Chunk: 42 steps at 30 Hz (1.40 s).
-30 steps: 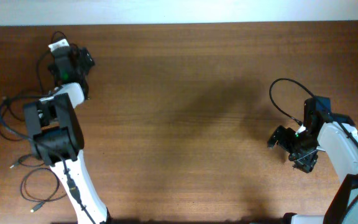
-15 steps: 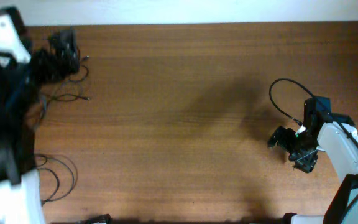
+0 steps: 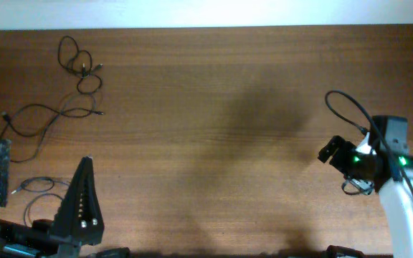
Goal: Untangle cables
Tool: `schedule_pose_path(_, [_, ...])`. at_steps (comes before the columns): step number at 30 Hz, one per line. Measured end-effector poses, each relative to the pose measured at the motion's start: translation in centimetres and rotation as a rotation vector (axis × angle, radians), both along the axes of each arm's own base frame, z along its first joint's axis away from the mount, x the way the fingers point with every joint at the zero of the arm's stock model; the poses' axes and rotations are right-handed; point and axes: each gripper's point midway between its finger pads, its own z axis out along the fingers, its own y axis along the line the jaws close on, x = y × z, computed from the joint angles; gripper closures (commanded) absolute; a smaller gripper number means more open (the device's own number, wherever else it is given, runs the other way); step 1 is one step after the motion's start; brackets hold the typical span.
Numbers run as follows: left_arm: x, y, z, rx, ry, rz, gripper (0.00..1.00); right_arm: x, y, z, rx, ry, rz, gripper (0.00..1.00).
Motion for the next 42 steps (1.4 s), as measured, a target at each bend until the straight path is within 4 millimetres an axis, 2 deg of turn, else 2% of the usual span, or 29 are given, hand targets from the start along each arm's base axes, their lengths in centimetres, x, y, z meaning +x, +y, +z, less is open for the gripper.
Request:
schedule_pose_path(1, [0.0,0.0,-0.1,-0.001,0.005,0.000,0.01,-0.1,0.0,2.4,-0.021,-0.101,0.000,0.02])
schedule_pose_path(2, [0.1,0.0,-0.3,-0.002,0.012,0.000,0.01,-0.3,0.1,3.9,-0.035,-0.167,-0.001,0.02])
schedule_pose_path(4, [0.4,0.1,-1.5,-0.009,0.067,0.000,0.01,-1.2,0.2,7.6,-0.070,-0.329,0.000,0.02])
schedule_pose_path(7, [0.9,0.1,-5.3,-0.031,0.226,0.000,0.01,-2.0,0.4,9.7,-0.091,-0.428,0.000,0.02])
schedule_pose_path(8, [0.9,0.1,-7.9,-0.046,0.335,0.000,0.01,-2.4,0.7,10.7,-0.099,-0.475,0.008,0.02])
schedule_pose_path(9, [0.6,0.1,-9.4,-0.055,0.399,0.000,0.01,-2.8,1.3,11.4,-0.103,-0.510,0.031,0.01])
schedule_pose_path(10, [0.0,0.0,-12.8,-0.075,0.545,0.000,0.01,-3.5,2.9,12.7,-0.096,-0.580,0.099,0.02])
schedule_pose_path(11, [-0.7,-0.1,-15.1,-0.089,0.646,0.000,0.01,-4.3,4.3,13.8,-0.082,-0.637,0.157,0.02])
schedule_pose_path(13, [-3.6,-0.5,-20.4,-0.124,0.906,0.001,0.01,-6.2,5.8,15.7,-0.080,-0.757,0.236,0.02])
schedule_pose_path(15, [-4.2,-0.6,-21.2,-0.128,0.946,-0.003,0.01,-8.4,6.0,19.0,-0.093,-0.948,0.249,0.02])
schedule_pose_path(18, [-4.2,-0.6,-21.2,-0.128,0.946,-0.003,0.01,-9.3,5.8,23.1,-0.133,-1.212,0.249,0.02])
schedule_pose_path(19, [-4.2,-0.6,-21.2,-0.128,0.946,-0.003,0.01,-9.1,5.8,23.6,-0.150,-1.285,0.245,0.02])
schedule_pose_path(22, [-4.2,-0.6,-21.2,-0.128,0.945,-0.003,0.01,-6.5,6.2,21.5,-0.165,-1.411,0.238,0.02])
schedule_pose_path(23, [-4.2,-0.6,-21.2,-0.128,0.946,-0.003,0.01,-5.9,6.3,21.5,-0.168,-1.461,0.232,0.02])
schedule_pose_path(25, [-4.2,-0.6,-21.2,-0.128,0.945,-0.003,0.01,-3.9,6.6,19.0,-0.170,-1.493,0.232,0.02])
schedule_pose_path(27, [-4.2,-0.6,-21.2,-0.128,0.945,-0.004,0.01,-3.0,6.3,18.0,-0.188,-1.552,0.215,0.02])
schedule_pose_path(29, [-4.2,-0.6,-21.2,-0.128,0.944,-0.003,0.01,-2.0,6.0,15.7,-0.217,-1.555,0.205,0.02])
schedule_pose_path(32, [-4.2,-0.6,-21.2,-0.128,0.945,-0.003,0.01,-1.7,5.9,14.8,-0.252,-1.545,0.217,0.02])
schedule_pose_path(35, [-4.2,-0.6,-21.2,-0.128,0.945,-0.003,0.01,-1.4,4.1,14.2,-0.330,-1.521,0.171,0.02])
schedule_pose_path(38, [-4.2,-0.6,-21.2,-0.128,0.945,-0.003,0.01,-0.8,3.7,11.9,-0.370,-1.458,0.183,0.02])
schedule_pose_path(40, [-4.2,-0.6,-21.2,-0.128,0.945,-0.003,0.01,-0.7,3.7,11.4,-0.406,-1.436,0.209,0.01])
schedule_pose_path(42, [-4.2,-0.6,-21.2,-0.128,0.945,-0.003,0.01,-0.4,3.7,9.4,-0.461,-1.356,0.263,0.02])
